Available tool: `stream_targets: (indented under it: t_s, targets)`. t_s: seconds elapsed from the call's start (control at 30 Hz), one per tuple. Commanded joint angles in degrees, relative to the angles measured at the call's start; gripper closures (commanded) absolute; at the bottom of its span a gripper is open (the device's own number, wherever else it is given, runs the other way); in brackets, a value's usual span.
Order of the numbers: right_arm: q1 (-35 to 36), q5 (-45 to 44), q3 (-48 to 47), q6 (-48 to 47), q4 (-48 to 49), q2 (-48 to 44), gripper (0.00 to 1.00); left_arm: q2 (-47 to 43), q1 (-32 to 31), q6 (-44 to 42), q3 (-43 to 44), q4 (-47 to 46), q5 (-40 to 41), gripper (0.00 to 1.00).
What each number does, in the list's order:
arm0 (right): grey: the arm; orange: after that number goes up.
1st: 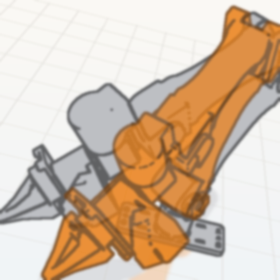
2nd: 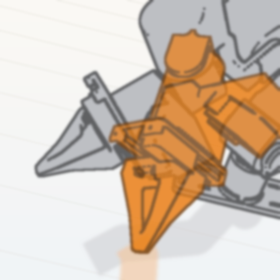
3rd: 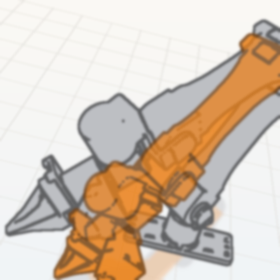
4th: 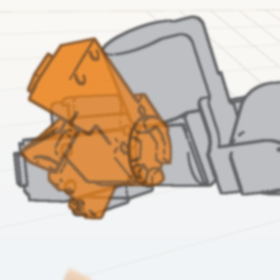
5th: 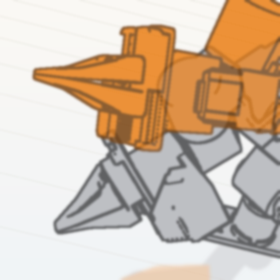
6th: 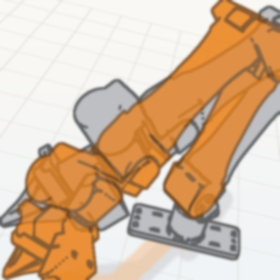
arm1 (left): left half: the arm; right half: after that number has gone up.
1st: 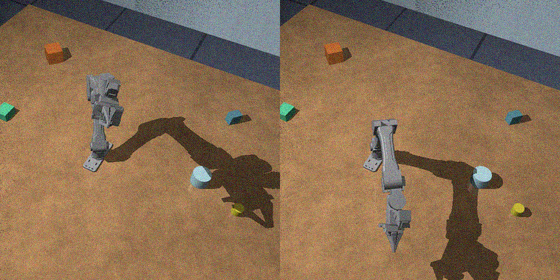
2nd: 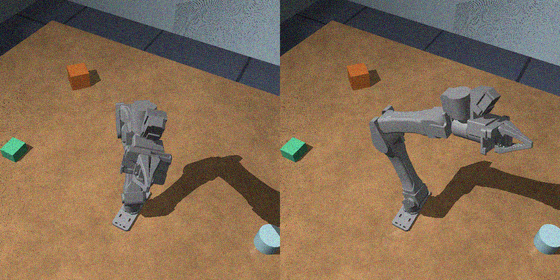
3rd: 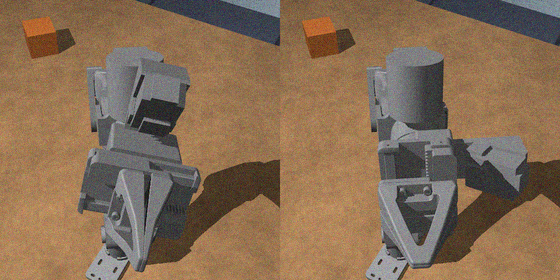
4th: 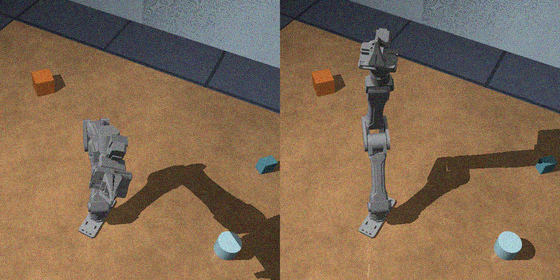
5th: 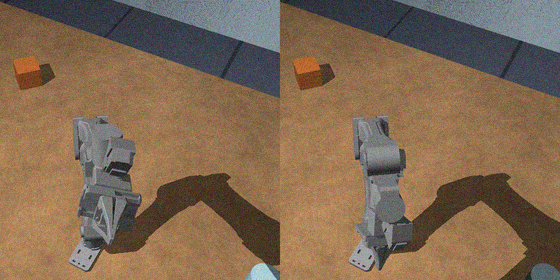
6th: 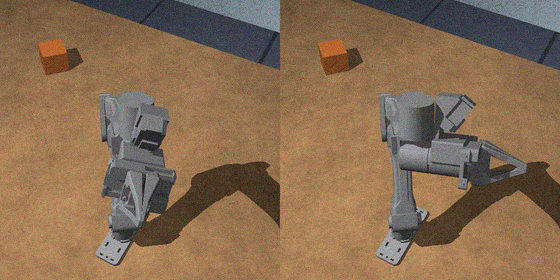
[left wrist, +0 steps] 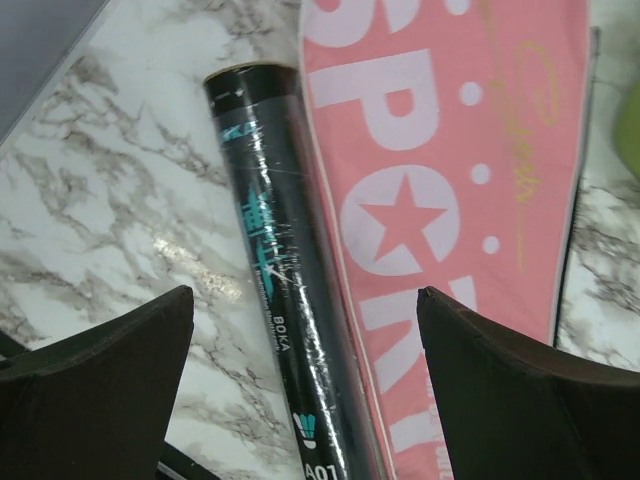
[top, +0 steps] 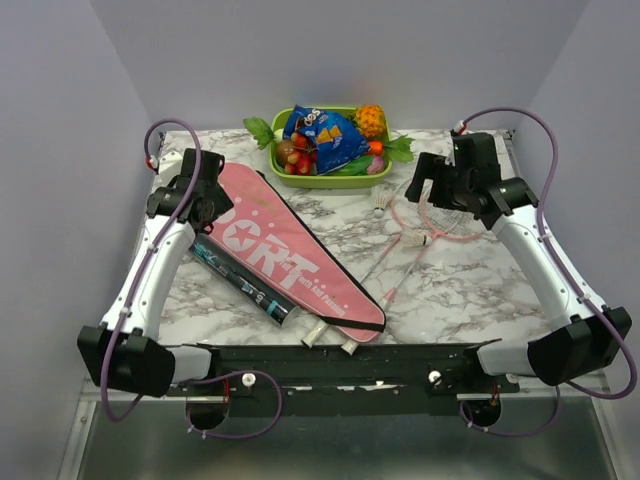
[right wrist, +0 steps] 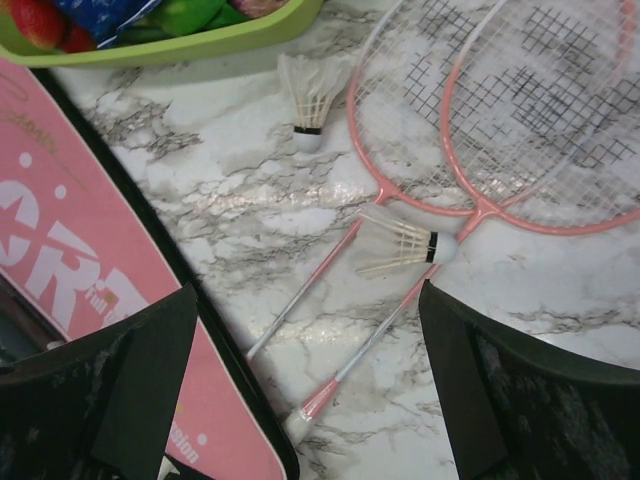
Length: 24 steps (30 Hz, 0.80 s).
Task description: Pack up the badminton gear
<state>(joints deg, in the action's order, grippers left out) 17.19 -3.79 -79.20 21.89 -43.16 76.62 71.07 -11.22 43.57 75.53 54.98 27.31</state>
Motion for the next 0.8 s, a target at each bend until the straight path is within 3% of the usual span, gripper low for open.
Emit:
stream_targets:
  t_s: [0.0, 0.2, 0.43, 0.57, 0.77]
  targets:
    - [0.2, 9.3, 0.8, 0.5, 1.1, 1.7, 0.0, 5.8, 3.1, 5.6, -2.0, 5.4, 5.0, 0.01]
    - [0.2, 13.9, 0.9, 1.2, 1.2, 3.7, 0.0, 10.7, 6.8, 7.2, -6.0, -1.4, -0.1, 0.01]
    - [0.3, 15.6, 2.0, 1.1, 2.3, 4.1, 0.0, 18.2, 8.4, 9.0, -6.4, -4.1, -0.2, 0.01]
    - [0.3, 16.0, 2.8, 1.1, 2.9, 3.8, 0.0, 21.0, 8.8, 8.7, -10.5, -12.3, -2.2, 0.01]
    - [0.4, 16.4, 3.3, 0.8, 3.0, 3.8, 0.0, 25.2, 9.6, 8.7, -9.5, -13.2, -3.6, 0.01]
